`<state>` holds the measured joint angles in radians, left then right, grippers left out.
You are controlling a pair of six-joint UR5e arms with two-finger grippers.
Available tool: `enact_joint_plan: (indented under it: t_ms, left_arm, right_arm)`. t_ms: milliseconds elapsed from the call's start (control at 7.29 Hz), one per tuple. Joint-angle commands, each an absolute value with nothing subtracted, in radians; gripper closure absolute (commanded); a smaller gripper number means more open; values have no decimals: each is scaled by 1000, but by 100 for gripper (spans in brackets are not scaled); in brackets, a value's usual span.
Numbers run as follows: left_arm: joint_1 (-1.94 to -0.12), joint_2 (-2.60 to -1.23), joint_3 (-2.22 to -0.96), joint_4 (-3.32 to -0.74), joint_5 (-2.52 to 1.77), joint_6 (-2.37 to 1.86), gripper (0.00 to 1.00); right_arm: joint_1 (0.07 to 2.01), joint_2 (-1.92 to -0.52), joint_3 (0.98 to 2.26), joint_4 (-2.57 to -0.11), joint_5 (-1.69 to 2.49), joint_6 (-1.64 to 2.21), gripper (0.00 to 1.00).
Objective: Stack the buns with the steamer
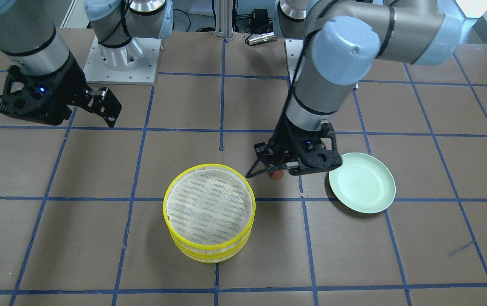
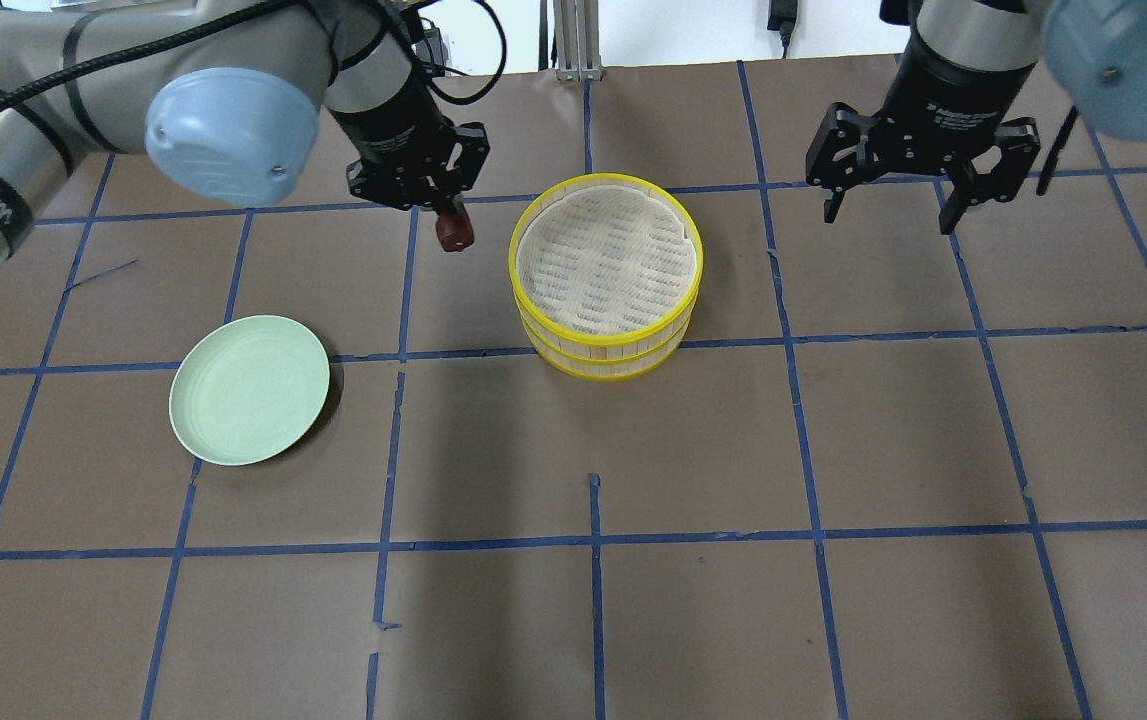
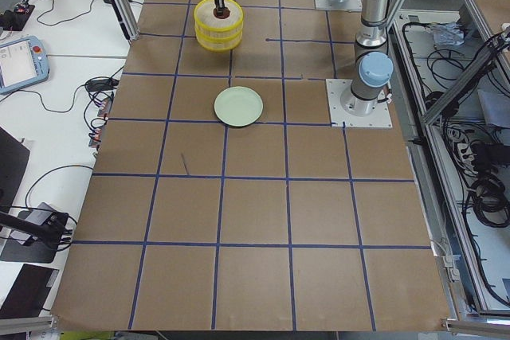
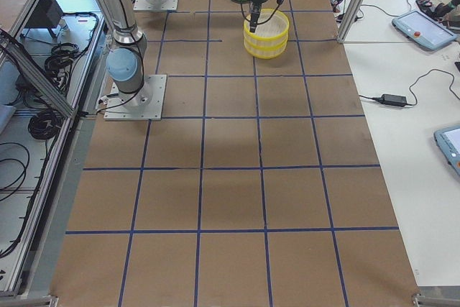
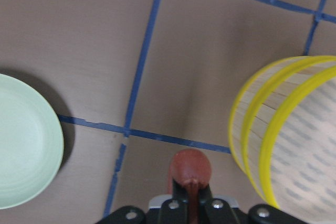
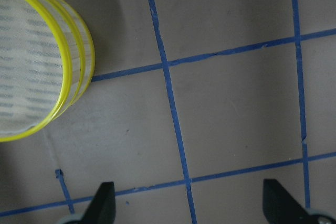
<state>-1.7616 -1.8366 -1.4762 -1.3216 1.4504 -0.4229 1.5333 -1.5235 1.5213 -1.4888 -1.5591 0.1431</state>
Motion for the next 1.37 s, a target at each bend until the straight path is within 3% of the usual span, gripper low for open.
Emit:
enact_joint_plan:
  t_ms: [0, 137, 274, 411, 548, 1234]
  left_arm:
    - [-1885, -1892, -1468, -1249, 1434, -544, 88]
    - [-1916, -1958, -1479, -1168, 1436, -555, 83]
    - [-1934, -1988, -1474, -1114, 1439, -567, 69]
    - [-1934, -2000, -1473, -1102, 1439, -568, 25]
    - [-1934, -2009, -1474, -1041, 1439, -563, 8]
    - [-1934, -2013, -1457, -1029, 1439, -568, 4]
  right_arm:
    - [1531, -1563, 1526, -1459, -1536, 132, 0]
    - [1532, -1566, 1543, -1518, -1534, 140, 0]
    - [1534, -1574, 1552, -1528, -1535, 141, 0]
    - [1534, -1575, 1552, -1529, -1536, 141, 0]
    - [1534, -1574, 1554, -1529, -1536, 141, 0]
    - [1534, -1574, 1552, -1531, -1532, 140, 0]
